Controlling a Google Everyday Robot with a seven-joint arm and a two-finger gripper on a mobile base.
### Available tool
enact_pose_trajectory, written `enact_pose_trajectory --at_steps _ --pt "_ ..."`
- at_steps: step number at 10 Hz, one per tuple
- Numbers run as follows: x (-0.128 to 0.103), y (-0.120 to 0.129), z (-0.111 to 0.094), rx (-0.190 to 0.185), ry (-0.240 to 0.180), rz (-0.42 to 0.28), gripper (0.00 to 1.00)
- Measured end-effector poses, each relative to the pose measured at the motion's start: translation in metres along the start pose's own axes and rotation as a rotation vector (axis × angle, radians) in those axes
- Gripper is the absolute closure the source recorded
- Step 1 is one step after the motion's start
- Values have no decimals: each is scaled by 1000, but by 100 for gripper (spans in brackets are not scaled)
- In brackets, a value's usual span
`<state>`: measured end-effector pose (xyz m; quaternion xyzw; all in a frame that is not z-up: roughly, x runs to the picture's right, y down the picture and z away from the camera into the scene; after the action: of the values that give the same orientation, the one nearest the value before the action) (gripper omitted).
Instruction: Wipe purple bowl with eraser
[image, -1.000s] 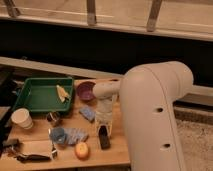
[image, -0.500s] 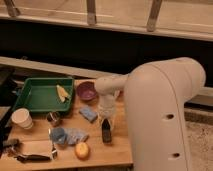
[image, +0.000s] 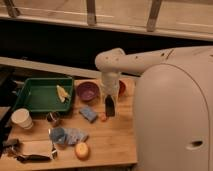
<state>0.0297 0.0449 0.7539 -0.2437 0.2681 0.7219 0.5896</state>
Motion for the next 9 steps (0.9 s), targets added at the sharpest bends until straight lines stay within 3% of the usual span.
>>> enact_pose_trajectory --at_steps 6,9 --pt "-4 2 -5 2 -13 2 100" --pt "-15 12 3 44 -44 -19 100"
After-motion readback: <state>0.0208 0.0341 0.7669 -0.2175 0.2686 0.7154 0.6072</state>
